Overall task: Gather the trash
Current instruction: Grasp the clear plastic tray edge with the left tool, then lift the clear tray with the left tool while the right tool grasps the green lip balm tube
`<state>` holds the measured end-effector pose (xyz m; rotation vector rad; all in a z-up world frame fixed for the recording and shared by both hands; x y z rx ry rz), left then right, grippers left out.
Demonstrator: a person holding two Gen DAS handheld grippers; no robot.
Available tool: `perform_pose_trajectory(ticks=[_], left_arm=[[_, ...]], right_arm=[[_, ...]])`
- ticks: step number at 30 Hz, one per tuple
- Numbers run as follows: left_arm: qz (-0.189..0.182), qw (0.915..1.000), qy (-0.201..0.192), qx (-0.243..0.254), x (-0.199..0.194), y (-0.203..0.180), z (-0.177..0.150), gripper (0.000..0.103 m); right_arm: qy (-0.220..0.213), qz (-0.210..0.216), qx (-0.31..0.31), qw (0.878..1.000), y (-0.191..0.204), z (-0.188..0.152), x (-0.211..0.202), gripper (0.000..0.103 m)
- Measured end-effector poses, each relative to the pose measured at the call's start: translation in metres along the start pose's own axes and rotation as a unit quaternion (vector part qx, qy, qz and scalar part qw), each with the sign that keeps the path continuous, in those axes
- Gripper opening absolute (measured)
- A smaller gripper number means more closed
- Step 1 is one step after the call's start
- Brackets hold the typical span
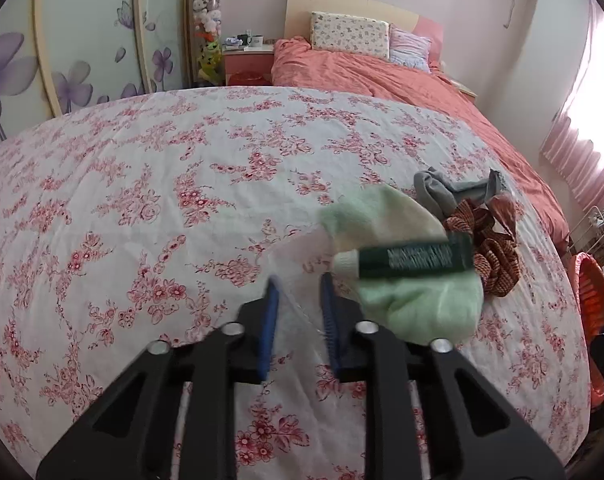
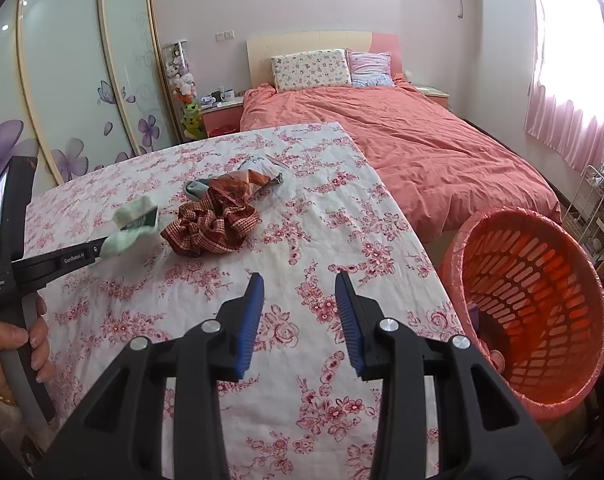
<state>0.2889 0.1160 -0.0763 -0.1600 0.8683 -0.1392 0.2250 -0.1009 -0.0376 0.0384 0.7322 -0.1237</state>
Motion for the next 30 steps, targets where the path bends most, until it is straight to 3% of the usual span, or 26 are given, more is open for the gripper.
perform_pose_trajectory(ticks=[2,12,17,18,21,24,25,28,29,30], left_arm=[[0.007,0.9999,-0.005,0.007,-0.001,-0.003,0.002,0.004],[0.060,0.9907,-0.101,0.069,-0.039,-0.022,0.019,0.004],[0.086,0.9709,-0.185,0.126,-0.083,-0.045,0.039,0.004],[0.092,0.9676,-0.191,0.138,-0.086,-0.050,0.043,0.004],[0.088,0.9686,-0.184,0.142,-0.084,-0.052,0.051,0.004],[0.091,0.9743,-0.168,0.120,-0.077,-0.036,0.051,0.004],[0.103,0.9725,-0.170,0.122,-0.078,-0.034,0.049,0.004],[0.158,0.9536,-0.192,0.170,-0.086,-0.036,0.045,0.004],[0.161,0.9519,-0.191,0.178,-0.088,-0.036,0.045,0.004],[0.149,0.9567,-0.188,0.165,-0.094,-0.035,0.045,0.004]], right_arm=[[0.001,0.000,0.001,1.000,-0.001,-0.001,0.001,0.037],[0.000,0.000,0.009,1.000,-0.008,-0.002,0.000,0.037],[-0.001,0.000,0.013,1.000,-0.010,-0.001,0.000,0.037],[-0.001,0.001,0.015,1.000,-0.010,-0.001,0.000,0.037],[-0.002,0.004,0.015,1.000,-0.008,0.000,-0.001,0.037],[-0.005,0.007,0.014,1.000,-0.005,0.002,-0.002,0.037],[-0.006,0.007,0.014,1.000,-0.004,0.003,-0.002,0.037],[-0.008,0.009,0.010,1.000,0.000,0.005,-0.002,0.037],[-0.007,0.010,0.008,1.000,0.002,0.005,-0.002,0.037],[-0.008,0.012,0.008,1.000,0.004,0.006,-0.001,0.037]])
Point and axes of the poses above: each gripper's, at about its wrist camera, not at the fingertips, and x roughly the way its jaws point, y to its left, z to its top, the point moved 5 cm from there along x, roughly the way its jaws point, and after that the axes turned 8 degrees about -z, right-handed, at the moved point
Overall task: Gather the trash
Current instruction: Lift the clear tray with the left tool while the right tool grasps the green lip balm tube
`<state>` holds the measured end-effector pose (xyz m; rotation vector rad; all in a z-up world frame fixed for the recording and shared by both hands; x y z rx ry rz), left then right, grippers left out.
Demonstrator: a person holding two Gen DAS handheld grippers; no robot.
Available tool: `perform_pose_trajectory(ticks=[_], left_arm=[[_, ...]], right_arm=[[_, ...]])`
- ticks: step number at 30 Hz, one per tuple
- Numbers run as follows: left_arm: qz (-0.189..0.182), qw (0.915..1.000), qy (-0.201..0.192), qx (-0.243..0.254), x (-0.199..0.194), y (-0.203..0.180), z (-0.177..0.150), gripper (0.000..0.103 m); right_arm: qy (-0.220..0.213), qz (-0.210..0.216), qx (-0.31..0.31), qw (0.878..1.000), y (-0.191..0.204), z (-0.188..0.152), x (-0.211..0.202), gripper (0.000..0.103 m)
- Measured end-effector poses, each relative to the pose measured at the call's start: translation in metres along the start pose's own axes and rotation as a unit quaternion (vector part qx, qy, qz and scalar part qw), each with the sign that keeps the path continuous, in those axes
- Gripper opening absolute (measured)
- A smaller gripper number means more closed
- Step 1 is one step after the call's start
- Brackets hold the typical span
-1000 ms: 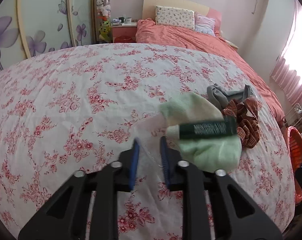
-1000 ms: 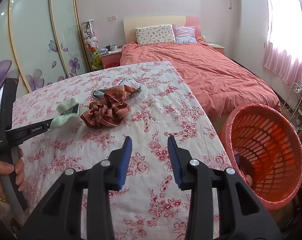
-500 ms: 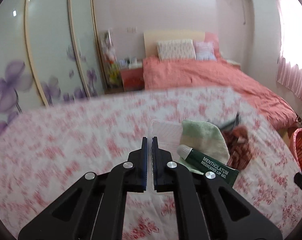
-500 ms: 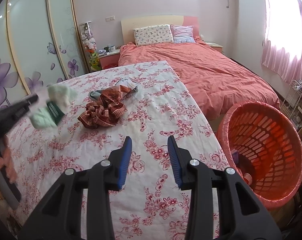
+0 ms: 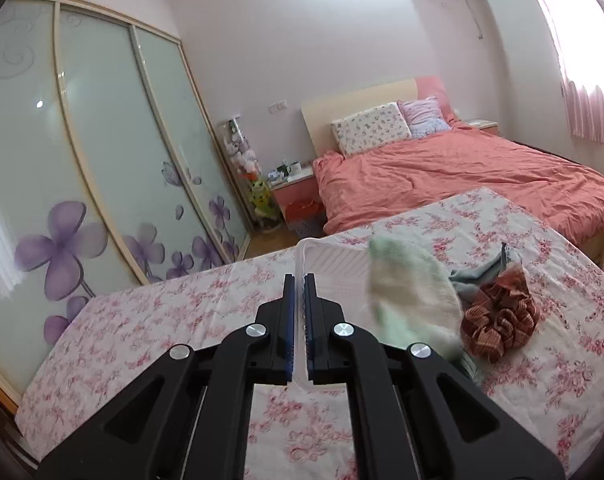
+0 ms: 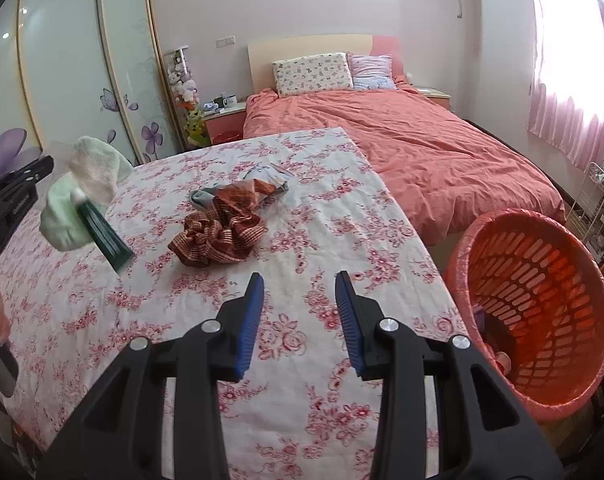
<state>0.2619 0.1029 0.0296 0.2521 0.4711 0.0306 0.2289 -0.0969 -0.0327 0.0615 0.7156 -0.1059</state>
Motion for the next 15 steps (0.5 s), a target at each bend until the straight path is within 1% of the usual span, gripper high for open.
perform_pose_trajectory(ticks=[1,2,4,6,9,13,15], left_arm=[[-0.003,0.9998,-0.017,0.005,-0.005,-0.001,0.006,0.004],[0.010,0.9996,-0.022,0.014,-0.003,-0.001,0.007,0.004],[-0.014,0.9994,0.022,-0.021,0.017,0.005,0.000,0.004],[-0.015,0.9979,0.044,-0.046,0.030,0.014,-0.008,0.004],[-0.012,0.9970,0.052,-0.056,0.033,0.017,-0.011,0.004],[-0.003,0.9959,0.050,-0.076,0.032,0.028,-0.010,0.004],[0.002,0.9951,0.050,-0.085,0.031,0.034,-0.011,0.004]], right_arm=[[0.000,0.001,-0.001,1.000,0.002,0.001,0.001,0.037],[0.002,0.001,-0.001,1.000,0.004,0.001,0.003,0.037],[0.006,0.009,-0.001,1.000,0.009,0.001,0.004,0.037],[-0.001,0.006,-0.012,1.000,0.013,0.001,0.003,0.037],[0.001,0.007,-0.013,1.000,0.015,0.000,0.005,0.037],[0.002,0.015,-0.007,1.000,0.018,0.004,0.008,0.037],[0.001,0.026,-0.009,1.000,0.022,0.006,0.009,0.037]])
Point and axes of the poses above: each gripper's, at about its wrist camera, not at the fingertips, and x roughly the way its jaws point, y to its left, z to its top, the point moved 5 cm from there along x, roughly the way its jaws point, and after that the axes turned 8 degrees about -z, right-handed, at the moved point
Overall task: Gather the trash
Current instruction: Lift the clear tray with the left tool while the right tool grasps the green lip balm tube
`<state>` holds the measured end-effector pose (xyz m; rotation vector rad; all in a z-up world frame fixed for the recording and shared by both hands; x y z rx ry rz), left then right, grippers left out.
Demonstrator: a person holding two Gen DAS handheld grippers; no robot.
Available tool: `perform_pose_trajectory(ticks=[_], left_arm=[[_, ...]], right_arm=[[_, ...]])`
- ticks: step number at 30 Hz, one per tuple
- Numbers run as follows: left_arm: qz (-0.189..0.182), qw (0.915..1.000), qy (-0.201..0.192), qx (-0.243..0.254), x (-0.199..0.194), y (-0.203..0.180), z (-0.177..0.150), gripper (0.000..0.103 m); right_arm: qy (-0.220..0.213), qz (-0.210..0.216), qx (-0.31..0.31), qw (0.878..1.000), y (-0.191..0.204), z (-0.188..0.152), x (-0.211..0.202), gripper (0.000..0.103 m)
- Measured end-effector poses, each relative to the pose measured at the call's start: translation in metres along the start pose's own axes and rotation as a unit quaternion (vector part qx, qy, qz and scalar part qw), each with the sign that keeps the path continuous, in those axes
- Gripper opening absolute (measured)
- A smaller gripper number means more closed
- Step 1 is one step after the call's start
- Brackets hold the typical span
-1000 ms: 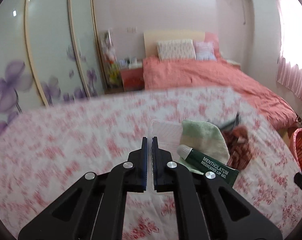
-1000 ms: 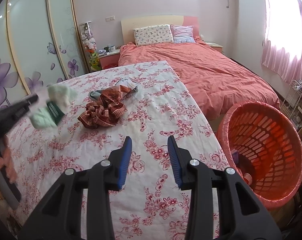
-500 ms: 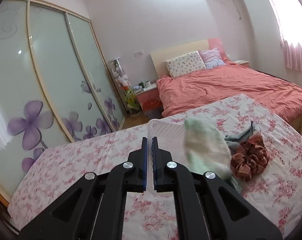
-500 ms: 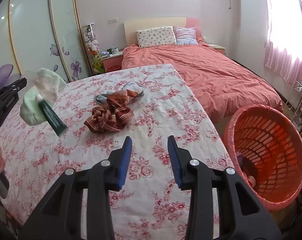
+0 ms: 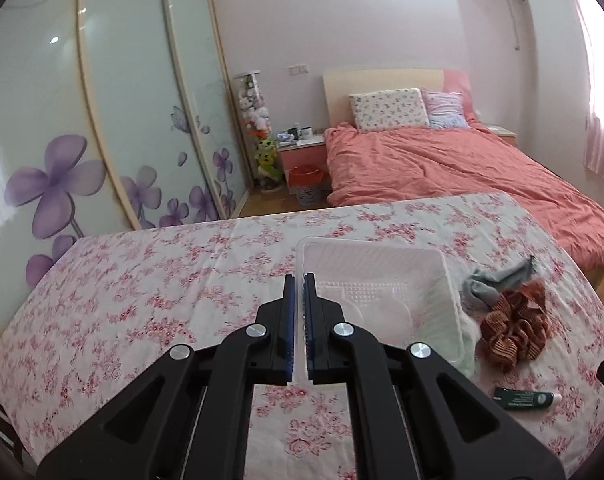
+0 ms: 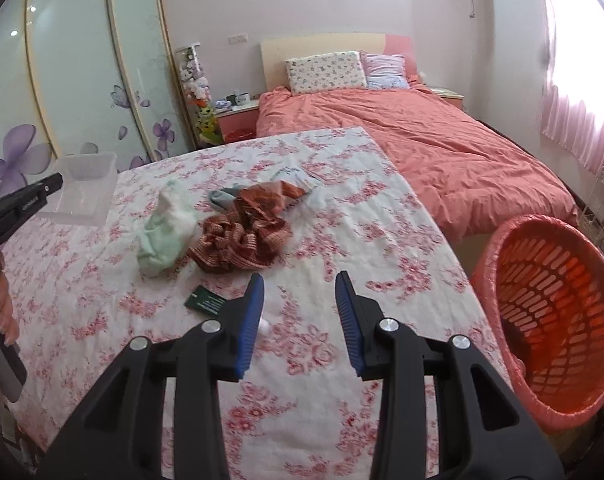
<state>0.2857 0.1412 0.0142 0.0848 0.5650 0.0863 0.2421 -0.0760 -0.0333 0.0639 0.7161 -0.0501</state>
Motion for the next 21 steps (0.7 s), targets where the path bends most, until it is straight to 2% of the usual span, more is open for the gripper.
perform_pose_trajectory(ticks=[7,9,12,16,17,21], left_arm=[[-0.002,0.9993,0.011,-0.035,0.006,0.019,-0.006,0.004],[-0.005,0.9988,0.014,-0.046,0.007,0.024,-0.008,0.004],[-0.010,0.9981,0.016,-0.059,0.009,0.029,-0.008,0.004],[-0.017,0.9973,0.020,-0.068,0.010,0.032,-0.010,0.004],[-0.019,0.9972,0.020,-0.069,0.010,0.031,-0.011,0.004],[-0.022,0.9971,0.021,-0.070,0.011,0.032,-0.012,0.004]], right_arm=[[0.025,0.048,-0.029,0.998,0.032,-0.007,0.017,0.038],[0.039,0.054,-0.039,0.997,0.039,-0.011,0.025,0.039],[0.054,0.048,-0.058,0.996,0.047,-0.016,0.036,0.048],[0.081,0.044,-0.088,0.992,0.054,-0.023,0.048,0.049],[0.090,0.044,-0.092,0.991,0.054,-0.025,0.050,0.048],[0.093,0.034,-0.098,0.990,0.053,-0.029,0.050,0.029]])
Point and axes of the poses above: each gripper's, at about its wrist camera, not at the fingertips, and x roughly the way its jaws point, y to its left, z to its top, the point moved 5 cm from there along x, roughly the way its jaws point, and after that the axes turned 8 degrees about -z, right-handed, at the moved point
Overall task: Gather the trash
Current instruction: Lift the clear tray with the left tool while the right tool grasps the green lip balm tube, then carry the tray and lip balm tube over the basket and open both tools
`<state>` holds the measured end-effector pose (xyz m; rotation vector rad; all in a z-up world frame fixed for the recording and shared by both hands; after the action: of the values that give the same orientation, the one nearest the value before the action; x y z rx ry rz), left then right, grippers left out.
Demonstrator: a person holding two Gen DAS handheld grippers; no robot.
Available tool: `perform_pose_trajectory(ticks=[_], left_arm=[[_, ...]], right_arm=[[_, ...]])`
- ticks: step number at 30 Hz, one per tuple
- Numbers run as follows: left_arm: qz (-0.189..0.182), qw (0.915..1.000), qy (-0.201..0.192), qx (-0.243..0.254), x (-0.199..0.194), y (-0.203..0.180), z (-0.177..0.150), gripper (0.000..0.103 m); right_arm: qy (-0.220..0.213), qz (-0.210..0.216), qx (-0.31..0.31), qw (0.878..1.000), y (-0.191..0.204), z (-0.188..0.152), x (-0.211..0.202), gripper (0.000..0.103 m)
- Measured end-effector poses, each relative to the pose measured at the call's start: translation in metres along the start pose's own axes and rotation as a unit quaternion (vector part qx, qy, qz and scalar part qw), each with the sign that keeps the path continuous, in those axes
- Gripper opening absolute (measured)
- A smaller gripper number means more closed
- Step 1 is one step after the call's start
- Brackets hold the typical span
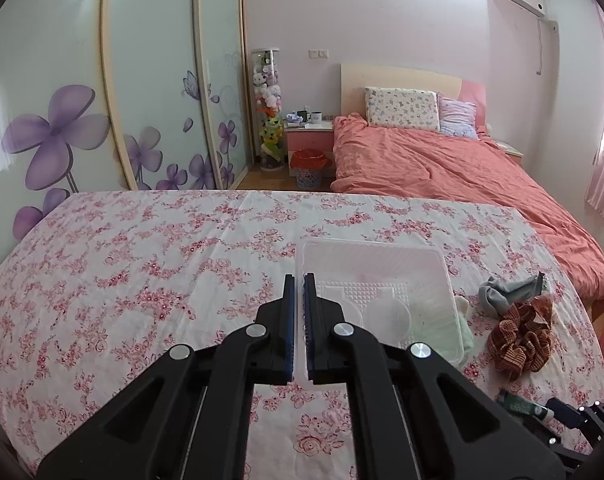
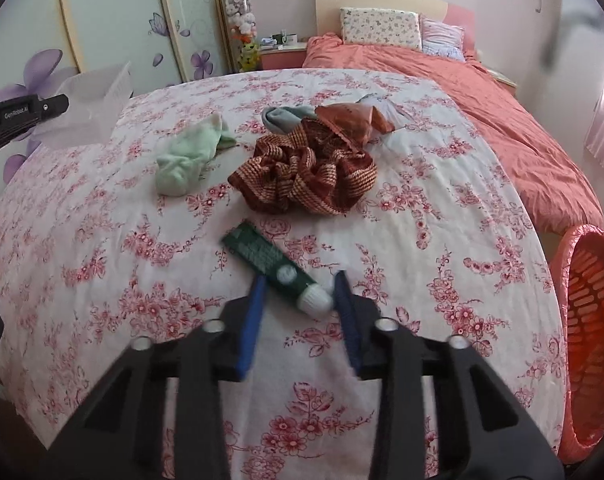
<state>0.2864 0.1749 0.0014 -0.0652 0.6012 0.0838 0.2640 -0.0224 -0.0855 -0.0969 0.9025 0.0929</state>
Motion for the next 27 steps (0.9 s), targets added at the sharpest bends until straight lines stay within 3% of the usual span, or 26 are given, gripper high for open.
perform_pose_trajectory(ticks=[7,10,14,27], left_arm=[[-0.011,0.9999,0.003,0.004,-0.003,-0.008,-0.001,0.004],[-0.015,0.9999,0.005,0.005,-0.006,-0.013,-0.002,0.004],[-0.022,0.9997,0.003,0.006,-0.009,-0.017,-0.001,0.004],[-0.059,0.9981,0.000,0.018,-0.026,-0.054,-0.004,0.004]], right_arm=[[-0.001,-0.004,-0.007,1.000,0.008,0.001,0.000,0.031],[-0.002,0.000,-0.013,1.000,0.010,0.001,-0.001,0.018],[-0.007,0.007,0.001,1.000,0.004,0.001,-0.009,0.017],[-0.095,0.027,0.064,0.993,-0.037,0.013,-0.087,0.017]])
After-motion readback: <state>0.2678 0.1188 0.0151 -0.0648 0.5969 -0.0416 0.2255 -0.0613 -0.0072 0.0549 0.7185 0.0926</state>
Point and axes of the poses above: each gripper's, at about its wrist camera, not at the fingertips, and x roughly the way its jaws point, y to its left, z to its top, the point moved 5 cm from there along x, roughly the way its jaws point, and after that the axes turned 8 degrees about -z, right-handed, at the moved point
